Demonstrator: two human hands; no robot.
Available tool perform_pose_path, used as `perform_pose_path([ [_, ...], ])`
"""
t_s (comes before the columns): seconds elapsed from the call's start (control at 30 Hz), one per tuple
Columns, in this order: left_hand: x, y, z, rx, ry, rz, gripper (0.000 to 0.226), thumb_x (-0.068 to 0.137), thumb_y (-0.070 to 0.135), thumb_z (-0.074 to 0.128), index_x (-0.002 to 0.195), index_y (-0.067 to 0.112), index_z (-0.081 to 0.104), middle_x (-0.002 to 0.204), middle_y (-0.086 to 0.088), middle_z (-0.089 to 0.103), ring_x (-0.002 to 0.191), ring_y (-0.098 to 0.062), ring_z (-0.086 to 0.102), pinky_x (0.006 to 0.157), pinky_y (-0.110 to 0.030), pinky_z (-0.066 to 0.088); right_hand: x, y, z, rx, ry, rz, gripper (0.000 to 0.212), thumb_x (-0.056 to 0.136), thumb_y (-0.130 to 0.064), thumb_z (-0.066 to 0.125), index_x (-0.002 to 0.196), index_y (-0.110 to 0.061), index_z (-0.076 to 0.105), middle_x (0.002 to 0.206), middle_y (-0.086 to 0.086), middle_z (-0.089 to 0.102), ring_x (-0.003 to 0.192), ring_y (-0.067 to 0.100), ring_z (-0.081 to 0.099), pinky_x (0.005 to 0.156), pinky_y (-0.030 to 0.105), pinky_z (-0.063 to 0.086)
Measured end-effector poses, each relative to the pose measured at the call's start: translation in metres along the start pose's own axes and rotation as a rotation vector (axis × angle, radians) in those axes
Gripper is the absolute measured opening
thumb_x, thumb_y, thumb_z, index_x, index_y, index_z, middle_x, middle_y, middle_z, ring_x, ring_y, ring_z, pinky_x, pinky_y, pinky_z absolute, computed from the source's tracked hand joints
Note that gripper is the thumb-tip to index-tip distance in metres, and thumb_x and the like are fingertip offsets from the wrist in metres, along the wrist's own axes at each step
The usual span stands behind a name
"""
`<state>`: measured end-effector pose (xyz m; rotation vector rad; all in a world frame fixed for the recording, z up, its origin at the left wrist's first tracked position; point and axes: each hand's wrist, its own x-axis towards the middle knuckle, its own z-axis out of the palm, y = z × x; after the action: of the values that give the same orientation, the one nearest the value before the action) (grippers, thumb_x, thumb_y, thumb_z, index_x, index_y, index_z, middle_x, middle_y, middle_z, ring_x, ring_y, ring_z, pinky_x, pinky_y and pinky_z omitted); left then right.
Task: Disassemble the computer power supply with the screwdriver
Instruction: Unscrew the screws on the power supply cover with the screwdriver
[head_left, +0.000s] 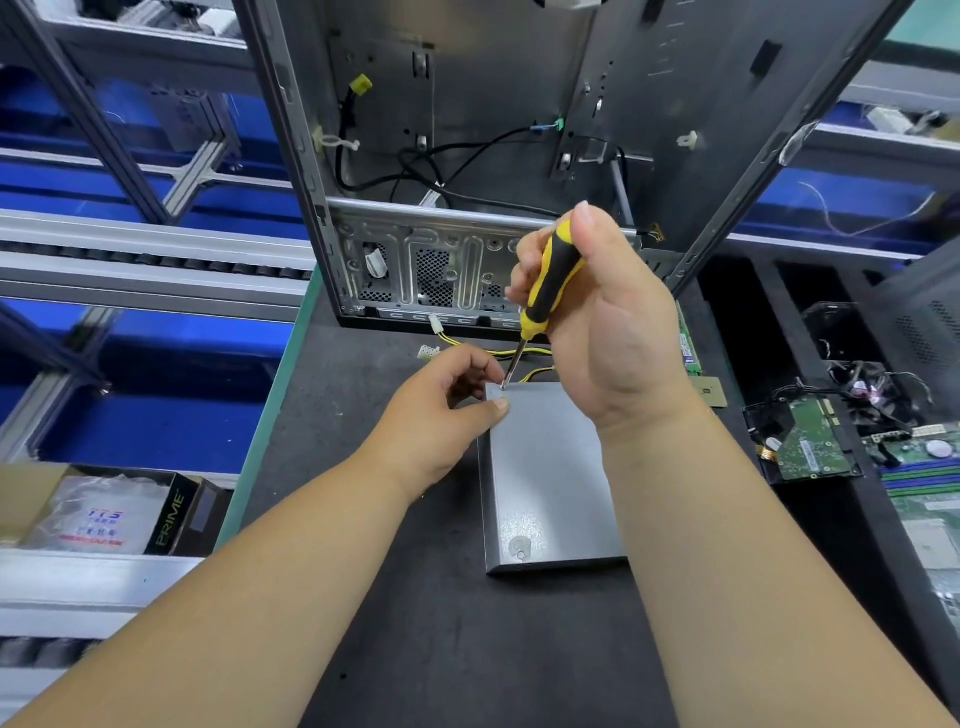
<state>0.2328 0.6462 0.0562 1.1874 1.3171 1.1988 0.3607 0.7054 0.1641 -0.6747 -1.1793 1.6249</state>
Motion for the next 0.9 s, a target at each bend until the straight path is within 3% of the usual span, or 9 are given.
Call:
perform_pose_path([
  [0.2, 0.0, 0.0, 0.0, 0.011, 0.004, -0.018, 0.021, 0.075, 0.024, 0.07, 0.091, 0.037, 0.065, 0.094, 0.006, 0.063, 0.092, -0.014, 0.059, 0.089, -0.031, 0.05, -0.007, 0.0, 0.004, -0.006, -0.012, -0.024, 0.033, 0.099, -0.025, 0.043, 0.077, -0.013, 0.064, 0.069, -0.002, 0.058, 0.066, 0.015, 0.052, 0.084, 0.043, 0.041],
  [0.3, 0.0, 0.001, 0.002, -0.016, -0.009, -0.011, 0.021, 0.075, 0.021, 0.069, 0.089, 0.036, 0.065, 0.089, 0.012, 0.062, 0.087, -0.009, 0.056, 0.085, -0.027, 0.047, -0.003, 0.003, 0.009, -0.059, 0.041, -0.035, 0.041, 0.099, -0.029, 0.037, 0.072, -0.018, 0.065, 0.058, -0.003, 0.048, 0.057, 0.013, 0.042, 0.068, 0.03, 0.039],
  [0.43, 0.0, 0.001, 0.002, -0.042, -0.016, -0.013, 0.021, 0.074, 0.02, 0.068, 0.086, 0.037, 0.065, 0.083, 0.017, 0.06, 0.083, -0.007, 0.054, 0.08, -0.023, 0.044, 0.003, 0.004, 0.013, -0.015, 0.018, -0.018, 0.03, 0.096, -0.032, 0.038, 0.081, -0.013, 0.055, 0.056, -0.002, 0.041, 0.053, 0.012, 0.035, 0.056, 0.023, 0.033],
  [0.63, 0.0, 0.003, 0.002, -0.061, -0.007, -0.012, 0.021, 0.075, 0.019, 0.068, 0.085, 0.037, 0.065, 0.083, 0.015, 0.059, 0.082, -0.007, 0.053, 0.08, -0.023, 0.043, -0.001, 0.006, 0.01, -0.124, -0.007, -0.033, 0.023, 0.096, -0.032, 0.048, 0.08, -0.017, 0.044, 0.065, -0.004, 0.05, 0.062, 0.015, 0.042, 0.061, 0.021, 0.04],
  [0.8, 0.0, 0.0, 0.0, -0.022, -0.01, -0.007, 0.022, 0.079, 0.015, 0.069, 0.09, 0.034, 0.066, 0.09, 0.014, 0.064, 0.089, -0.009, 0.058, 0.086, -0.027, 0.048, -0.001, -0.002, -0.004, 0.014, 0.058, 0.019, 0.024, 0.096, -0.029, 0.051, 0.087, -0.008, 0.059, 0.078, 0.002, 0.06, 0.07, 0.019, 0.054, 0.08, 0.039, 0.046],
  [0.9, 0.001, -0.001, -0.001, 0.0, -0.015, -0.006, 0.023, 0.079, 0.016, 0.069, 0.09, 0.036, 0.066, 0.093, 0.012, 0.065, 0.093, -0.011, 0.06, 0.09, -0.029, 0.05, 0.002, -0.005, -0.007, 0.072, 0.086, 0.033, 0.022, 0.094, -0.024, 0.048, 0.079, -0.011, 0.057, 0.071, 0.003, 0.05, 0.062, 0.018, 0.045, 0.07, 0.035, 0.042],
])
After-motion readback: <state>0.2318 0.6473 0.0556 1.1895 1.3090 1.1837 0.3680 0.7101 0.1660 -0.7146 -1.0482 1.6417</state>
